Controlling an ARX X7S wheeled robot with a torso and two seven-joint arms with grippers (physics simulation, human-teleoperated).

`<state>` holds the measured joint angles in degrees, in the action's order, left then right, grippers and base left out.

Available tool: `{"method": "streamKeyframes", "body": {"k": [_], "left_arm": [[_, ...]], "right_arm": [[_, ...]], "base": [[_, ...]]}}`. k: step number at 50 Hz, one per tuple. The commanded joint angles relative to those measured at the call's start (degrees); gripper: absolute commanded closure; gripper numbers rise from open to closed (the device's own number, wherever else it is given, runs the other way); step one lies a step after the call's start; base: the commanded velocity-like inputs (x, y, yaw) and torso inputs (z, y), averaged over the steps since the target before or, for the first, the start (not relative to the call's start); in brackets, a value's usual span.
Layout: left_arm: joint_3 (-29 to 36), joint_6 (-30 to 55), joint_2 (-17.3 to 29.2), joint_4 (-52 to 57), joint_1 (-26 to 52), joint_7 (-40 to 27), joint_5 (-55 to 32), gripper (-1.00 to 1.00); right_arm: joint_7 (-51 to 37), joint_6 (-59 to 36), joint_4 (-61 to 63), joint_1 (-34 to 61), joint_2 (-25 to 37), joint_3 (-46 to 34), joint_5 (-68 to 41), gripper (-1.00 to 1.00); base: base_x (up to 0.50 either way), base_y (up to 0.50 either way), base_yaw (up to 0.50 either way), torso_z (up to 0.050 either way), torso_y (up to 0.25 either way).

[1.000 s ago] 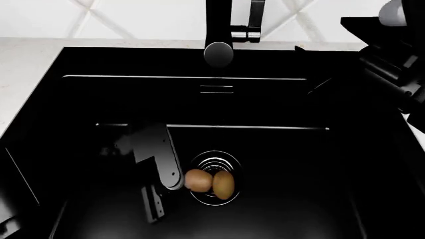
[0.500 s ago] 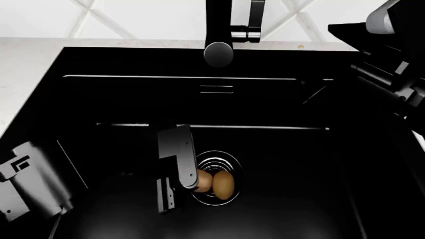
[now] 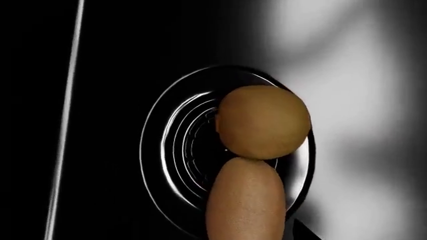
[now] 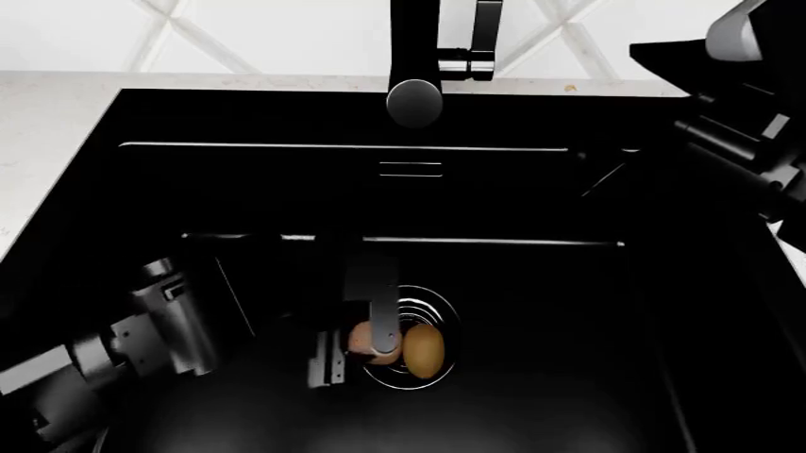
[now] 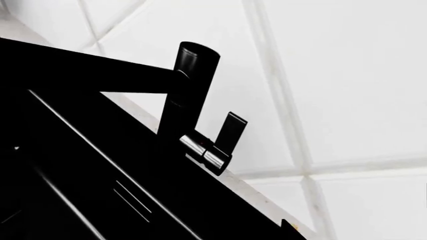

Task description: Pick up the fruits and vegetables and place them in the sink. Turn on the sink faucet to wash them. Then turn the sink off and put them in the tray.

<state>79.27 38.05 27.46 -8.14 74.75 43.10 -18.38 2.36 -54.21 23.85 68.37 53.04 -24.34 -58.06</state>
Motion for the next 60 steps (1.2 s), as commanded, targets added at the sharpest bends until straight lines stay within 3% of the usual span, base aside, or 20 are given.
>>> {"method": "streamKeyframes", "body": {"k": [1,31,40,41,50,60], "left_arm": [[1.6,-5.2,-4.6,-9.3,-0.5,1.2,2.2,-1.0],[5.1,-11.8,-13.7,-29.3,-3.5,7.6,3.2,-1.0],[5.5,-12.4,-14.1,-30.1,-3.9,8.1,3.3,-1.0],[5.4,-12.4,-14.0,-30.0,-4.0,7.8,3.3,1.0],[4.8,-6.0,-9.3,-20.0,-3.3,4.6,2.9,1.0],[3.8,10.0,-0.9,-3.4,-2.0,0.1,0.9,1.0]], "right_arm": [[0.0,0.1,-0.1,0.1,0.3,0.2,-0.3,-1.0],[-0.4,0.0,-0.4,0.2,0.3,0.2,-0.4,-1.0],[-0.6,0.2,-0.3,0.1,0.3,0.7,-1.0,-1.0],[-0.6,0.2,-0.4,0.1,0.3,0.7,-1.0,-1.0],[-0.3,-0.6,0.2,0.3,2.0,1.0,-1.6,-1.0],[1.0,-2.0,1.4,0.2,5.6,1.3,-2.4,-1.0]], "base": [[0.0,0.0,0.0,0.0,0.0],[0.0,0.0,0.0,0.0,0.0],[0.0,0.0,0.0,0.0,0.0],[0.0,0.0,0.0,0.0,-0.016],[0.0,0.0,0.0,0.0,-0.002],[0.0,0.0,0.0,0.0,-0.001]]}}
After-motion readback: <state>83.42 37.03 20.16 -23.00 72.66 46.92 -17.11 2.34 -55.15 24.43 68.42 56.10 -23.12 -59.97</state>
